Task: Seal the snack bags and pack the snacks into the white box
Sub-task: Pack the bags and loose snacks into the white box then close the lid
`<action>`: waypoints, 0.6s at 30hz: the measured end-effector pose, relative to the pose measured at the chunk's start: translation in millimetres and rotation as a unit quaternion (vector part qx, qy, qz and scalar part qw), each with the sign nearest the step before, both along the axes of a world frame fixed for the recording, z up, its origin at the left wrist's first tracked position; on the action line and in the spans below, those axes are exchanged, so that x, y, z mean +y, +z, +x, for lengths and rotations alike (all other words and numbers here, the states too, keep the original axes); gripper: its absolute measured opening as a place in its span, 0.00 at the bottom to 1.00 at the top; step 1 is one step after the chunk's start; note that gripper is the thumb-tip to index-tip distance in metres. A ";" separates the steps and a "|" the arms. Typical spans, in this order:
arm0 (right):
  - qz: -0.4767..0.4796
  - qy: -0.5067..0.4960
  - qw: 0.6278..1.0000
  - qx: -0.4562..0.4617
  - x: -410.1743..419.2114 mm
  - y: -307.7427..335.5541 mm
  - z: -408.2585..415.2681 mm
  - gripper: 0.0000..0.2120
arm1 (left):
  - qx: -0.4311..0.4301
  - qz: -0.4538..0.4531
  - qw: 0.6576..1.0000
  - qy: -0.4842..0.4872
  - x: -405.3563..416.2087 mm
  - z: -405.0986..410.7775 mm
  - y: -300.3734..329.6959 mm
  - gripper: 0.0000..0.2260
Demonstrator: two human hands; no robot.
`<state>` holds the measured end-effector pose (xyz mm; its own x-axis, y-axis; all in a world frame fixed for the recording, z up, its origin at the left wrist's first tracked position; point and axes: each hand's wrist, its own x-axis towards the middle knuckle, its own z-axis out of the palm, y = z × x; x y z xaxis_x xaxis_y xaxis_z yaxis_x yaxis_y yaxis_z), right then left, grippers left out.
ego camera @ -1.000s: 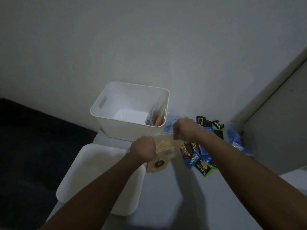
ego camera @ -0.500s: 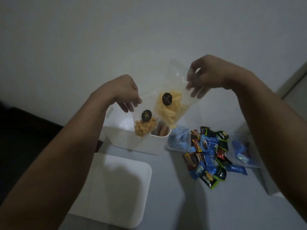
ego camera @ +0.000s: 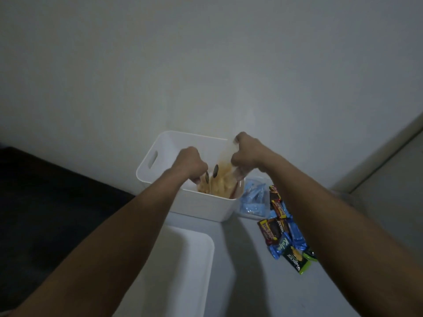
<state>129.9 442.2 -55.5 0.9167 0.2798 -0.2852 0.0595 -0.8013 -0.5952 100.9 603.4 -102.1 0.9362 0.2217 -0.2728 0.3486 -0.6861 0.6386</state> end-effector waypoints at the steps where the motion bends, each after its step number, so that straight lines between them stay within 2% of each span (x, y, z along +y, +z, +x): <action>1: -0.019 0.000 1.000 -0.002 3.3 -4.4 1.0 0.25 | 0.005 0.000 1.000 -0.004 0.1 1.5 -9.4 0.07; 5: -0.081 -0.003 0.997 -0.001 18.7 -21.9 2.0 0.32 | 0.028 0.010 0.999 -0.029 -1.3 8.0 -40.0 0.06; 9: -0.128 -0.006 0.992 0.012 31.5 -41.2 2.4 0.42 | 0.064 0.036 0.995 -0.070 -3.1 14.8 -62.4 0.12; 11: -0.134 -0.016 0.991 0.027 35.0 -49.9 2.0 0.43 | 0.080 0.043 0.991 -0.093 -3.0 18.2 -71.1 0.14; 15: -0.145 -0.033 0.987 0.053 35.3 -62.8 1.3 0.36 | 0.122 0.065 0.980 -0.144 0.7 25.8 -82.1 0.14; 18: -0.162 -0.018 0.987 0.012 32.1 -63.5 3.3 0.21 | 0.160 0.078 0.970 -0.168 4.4 33.9 -86.6 0.13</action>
